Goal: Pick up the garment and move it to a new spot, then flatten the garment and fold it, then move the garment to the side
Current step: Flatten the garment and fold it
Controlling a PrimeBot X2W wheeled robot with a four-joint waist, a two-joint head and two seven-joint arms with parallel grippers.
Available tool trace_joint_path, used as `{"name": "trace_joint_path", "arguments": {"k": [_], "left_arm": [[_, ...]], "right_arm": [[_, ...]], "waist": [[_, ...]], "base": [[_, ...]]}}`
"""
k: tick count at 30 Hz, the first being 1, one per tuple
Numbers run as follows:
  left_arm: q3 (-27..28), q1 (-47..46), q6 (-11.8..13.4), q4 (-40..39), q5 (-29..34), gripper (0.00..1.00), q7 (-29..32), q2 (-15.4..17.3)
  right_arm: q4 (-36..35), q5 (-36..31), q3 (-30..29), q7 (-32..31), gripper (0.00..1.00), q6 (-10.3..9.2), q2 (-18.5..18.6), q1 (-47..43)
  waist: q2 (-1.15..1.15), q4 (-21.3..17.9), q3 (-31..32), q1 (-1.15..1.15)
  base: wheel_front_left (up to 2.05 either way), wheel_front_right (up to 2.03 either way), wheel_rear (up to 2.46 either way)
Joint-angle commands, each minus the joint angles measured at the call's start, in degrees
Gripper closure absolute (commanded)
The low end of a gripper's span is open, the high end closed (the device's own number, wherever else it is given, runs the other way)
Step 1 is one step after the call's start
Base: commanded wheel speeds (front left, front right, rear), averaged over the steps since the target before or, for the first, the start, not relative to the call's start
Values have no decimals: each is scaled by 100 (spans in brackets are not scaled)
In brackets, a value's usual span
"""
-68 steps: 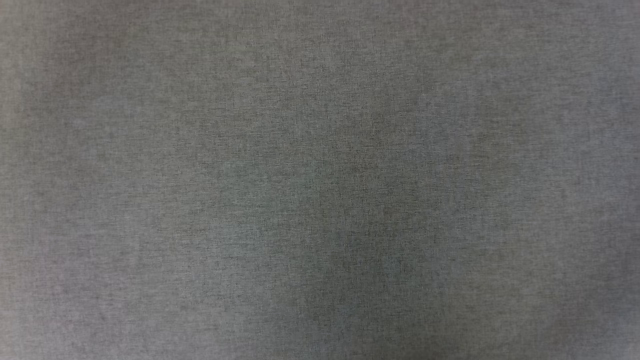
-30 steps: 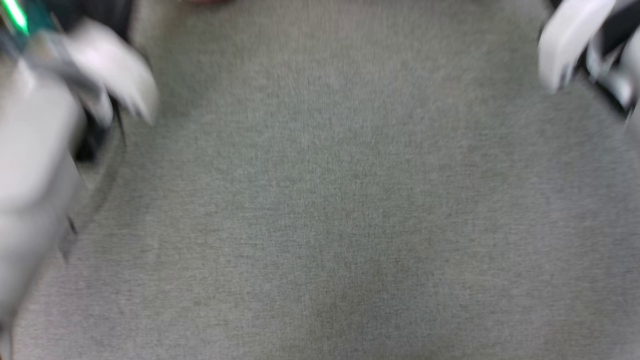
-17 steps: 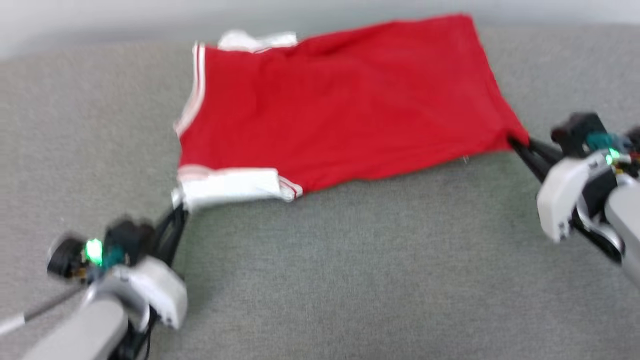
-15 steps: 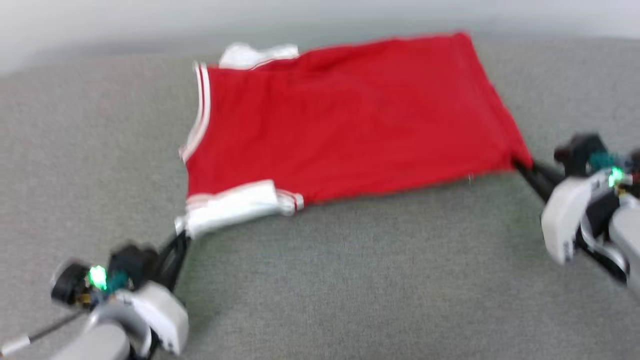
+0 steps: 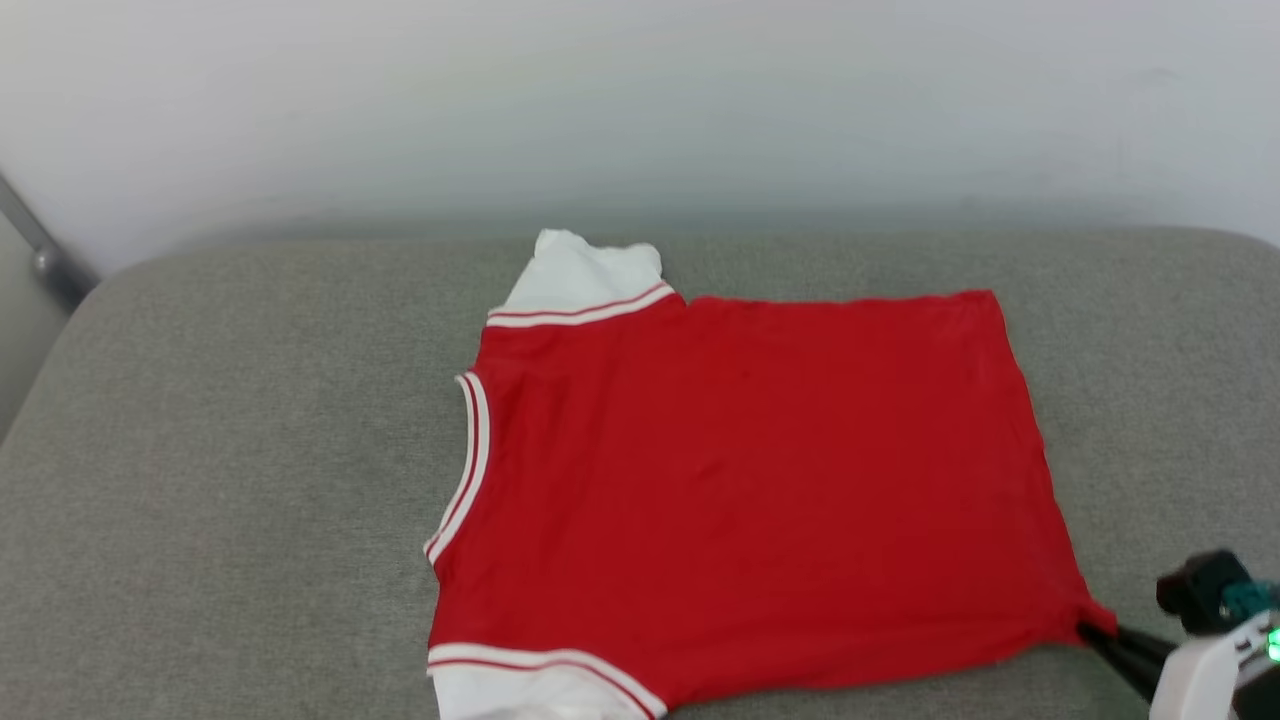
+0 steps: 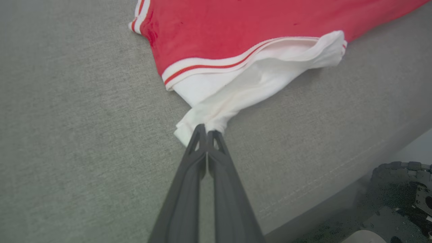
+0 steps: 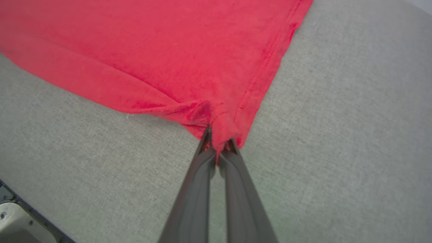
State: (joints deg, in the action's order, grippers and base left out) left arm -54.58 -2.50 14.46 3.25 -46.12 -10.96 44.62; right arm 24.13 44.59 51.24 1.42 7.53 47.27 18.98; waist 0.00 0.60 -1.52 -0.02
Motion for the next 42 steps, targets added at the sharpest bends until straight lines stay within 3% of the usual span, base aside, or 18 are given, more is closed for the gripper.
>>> {"name": "trace_joint_path", "arguments": {"k": [1, 7, 17, 26, 32, 42], "left_arm": [[-13, 145, 62, -50, -52, 100, 20, 53], [-162, 498, 116, -199, -187, 100, 122, 94], [-214, 255, 8, -217, -73, 100, 234, 103], [-9, -855, -271, -137, 374, 100, 376, 208], [109, -1787, -450, -43, 643, 100, 649, 52], [220, -2920, -954, 704, 842, 100, 762, -163]], "right_arm": [[-98, 10, -131, -70, 100, -8, 73, -273], [-496, -140, -789, -391, 100, -8, 124, -1254], [-1072, -619, -1783, -856, 100, -7, -130, -1840], [-1626, -951, -2649, -1238, 100, -7, -412, -1658], [-1874, -1078, -3142, -1399, 100, -7, -515, -1478], [-1912, -1311, -3198, -1777, 100, -7, -699, -734]], "waist": [[0, 53, 99, 2], [0, 86, 204, 2], [0, 75, 186, 2], [0, 24, 46, 2], [0, -61, -300, 2], [0, -273, -1190, 2]], "base": [[0, 0, 0], [0, 0, 0], [0, 0, 0], [0, 0, 0], [0, 0, 0], [0, 0, 0]]}}
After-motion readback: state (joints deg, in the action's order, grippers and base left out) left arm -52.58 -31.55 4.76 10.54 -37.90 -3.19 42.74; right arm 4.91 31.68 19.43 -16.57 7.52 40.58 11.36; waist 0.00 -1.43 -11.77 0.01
